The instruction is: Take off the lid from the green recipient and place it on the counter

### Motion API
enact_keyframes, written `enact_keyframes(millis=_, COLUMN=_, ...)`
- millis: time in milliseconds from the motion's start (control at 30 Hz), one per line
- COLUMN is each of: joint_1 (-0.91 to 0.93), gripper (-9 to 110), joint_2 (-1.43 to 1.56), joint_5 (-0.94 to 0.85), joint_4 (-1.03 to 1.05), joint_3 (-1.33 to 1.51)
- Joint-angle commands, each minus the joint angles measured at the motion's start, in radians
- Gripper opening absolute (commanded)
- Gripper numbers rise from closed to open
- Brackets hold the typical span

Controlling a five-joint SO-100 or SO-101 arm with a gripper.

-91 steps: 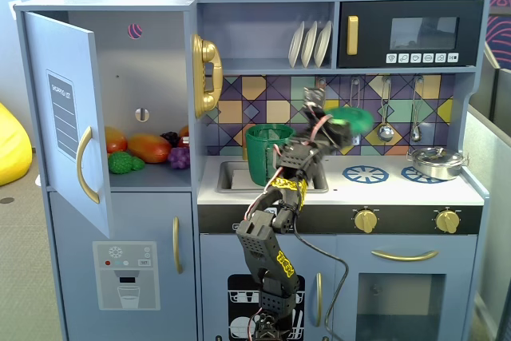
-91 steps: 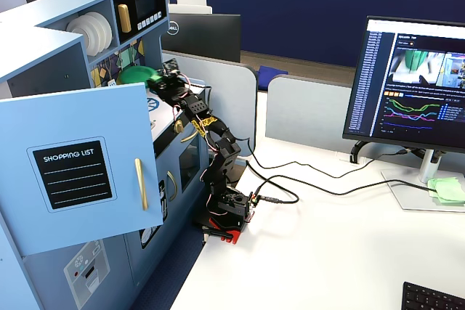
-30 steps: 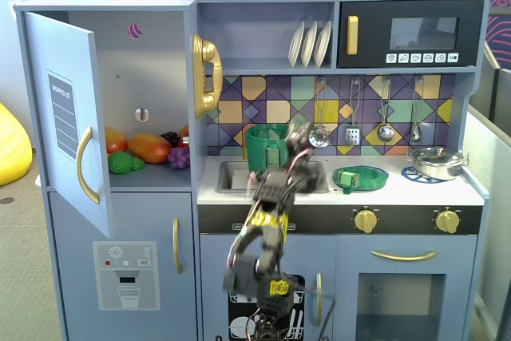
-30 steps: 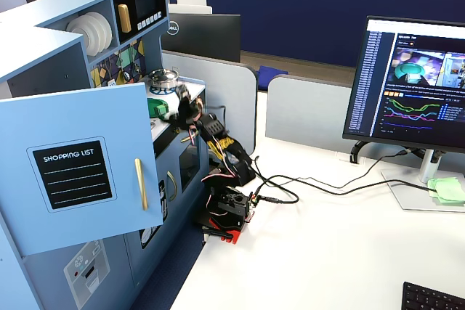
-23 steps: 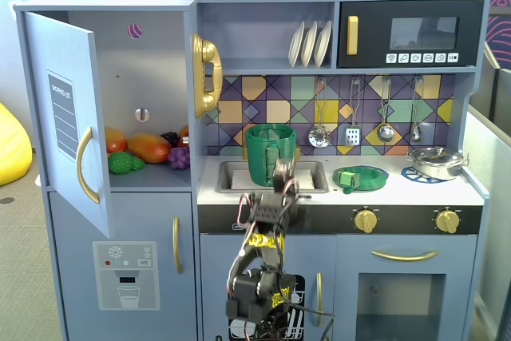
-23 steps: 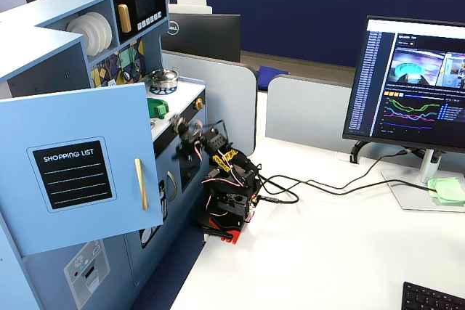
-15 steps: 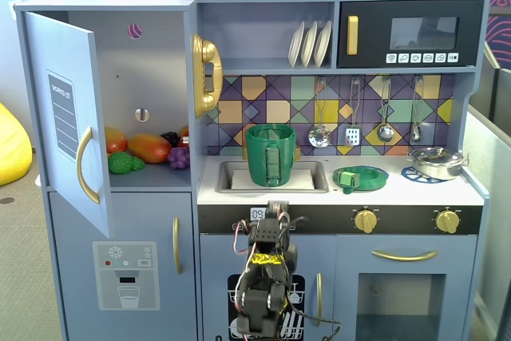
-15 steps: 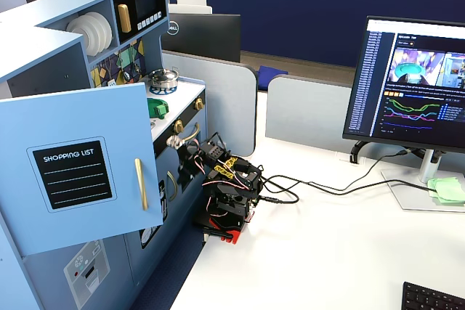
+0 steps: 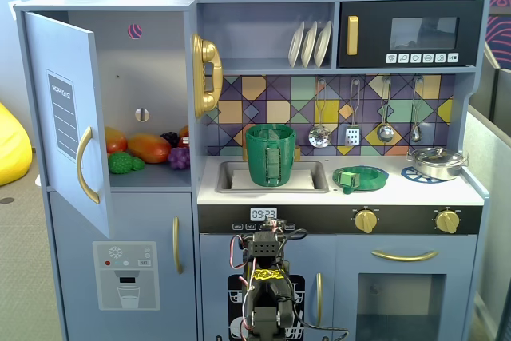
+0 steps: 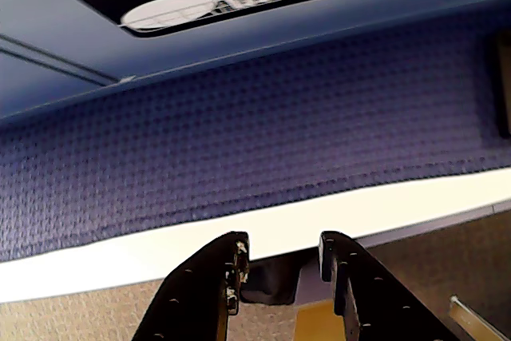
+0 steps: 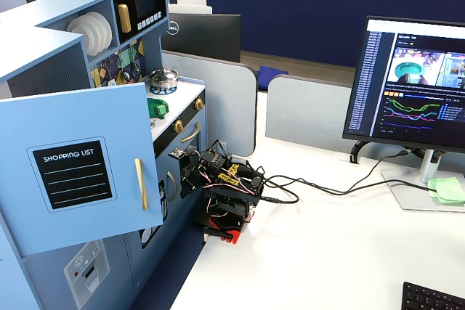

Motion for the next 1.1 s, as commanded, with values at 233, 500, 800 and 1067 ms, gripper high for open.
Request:
enact_keyframes(millis=233, joint_1=-0.028, gripper=1, joint_2=0.0, joint_5=-0.084, joint_4=0.172, joint_3=0.054)
enact_keyframes(millis=500, joint_1=-0.02, gripper=1, joint_2=0.0, joint_5=-0.081, joint_4=0.172, joint_3=0.054)
enact_keyframes(millis=800, joint_1=-0.02, gripper=1, joint_2=0.0, joint_5=-0.081, joint_4=0.172, joint_3=0.054)
enact_keyframes(millis=1067, joint_1=-0.02, gripper=1, joint_2=0.0, joint_5=-0.081, joint_4=0.172, joint_3=0.054)
